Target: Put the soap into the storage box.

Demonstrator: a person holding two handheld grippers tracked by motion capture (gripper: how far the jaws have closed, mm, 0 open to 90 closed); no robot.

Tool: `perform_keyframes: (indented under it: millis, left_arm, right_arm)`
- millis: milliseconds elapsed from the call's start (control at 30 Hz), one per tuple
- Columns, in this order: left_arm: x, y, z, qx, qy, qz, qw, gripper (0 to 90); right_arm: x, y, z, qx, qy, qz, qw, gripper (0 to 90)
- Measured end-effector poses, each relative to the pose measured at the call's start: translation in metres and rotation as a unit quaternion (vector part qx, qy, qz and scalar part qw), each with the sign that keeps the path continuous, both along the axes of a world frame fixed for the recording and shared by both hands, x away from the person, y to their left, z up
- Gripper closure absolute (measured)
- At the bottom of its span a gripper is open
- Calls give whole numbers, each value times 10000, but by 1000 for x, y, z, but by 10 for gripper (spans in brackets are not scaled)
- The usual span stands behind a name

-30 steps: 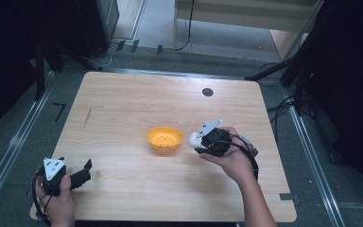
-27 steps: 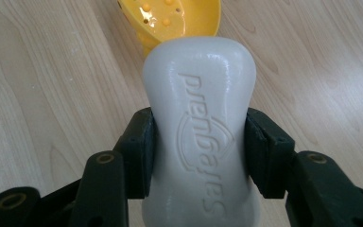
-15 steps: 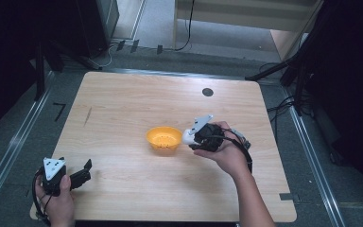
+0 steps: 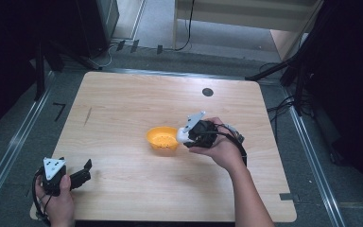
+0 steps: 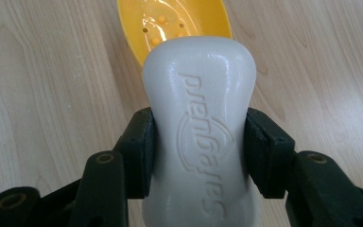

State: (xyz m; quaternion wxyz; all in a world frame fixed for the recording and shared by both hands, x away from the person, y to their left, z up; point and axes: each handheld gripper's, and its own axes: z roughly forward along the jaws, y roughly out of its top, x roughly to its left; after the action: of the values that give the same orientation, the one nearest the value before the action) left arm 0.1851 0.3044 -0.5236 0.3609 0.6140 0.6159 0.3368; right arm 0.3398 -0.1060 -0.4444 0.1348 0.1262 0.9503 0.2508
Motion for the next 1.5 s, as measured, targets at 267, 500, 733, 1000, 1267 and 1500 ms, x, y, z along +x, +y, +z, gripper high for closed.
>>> perform_keyframes:
  millis: [267, 500, 733, 1000, 1267, 1500]
  left_arm:
    - [0, 0, 0, -12, 0, -3, 10000, 82]
    - [0, 0, 0, -14, 0, -3, 10000, 81]
    - [0, 0, 0, -23, -19, 1, 10000, 82]
    - [0, 0, 0, -26, -5, -1, 10000, 82]
    - [0, 0, 0, -26, -7, 0, 10000, 82]
    - [0, 0, 0, -26, -8, -2, 10000, 81]
  right_arm:
    - [6, 8, 3, 67, -15, 82, 9999, 504]
    - [11, 16, 3, 44, -32, 204, 9998, 505]
    - [14, 28, 5, 28, -41, 327, 9995, 507]
    - [18, 34, 12, -40, -76, 364, 9993, 507]
    - [19, 45, 16, -96, -115, 513, 9986, 508]
    - [21, 55, 16, -184, -104, 587, 9981, 508]
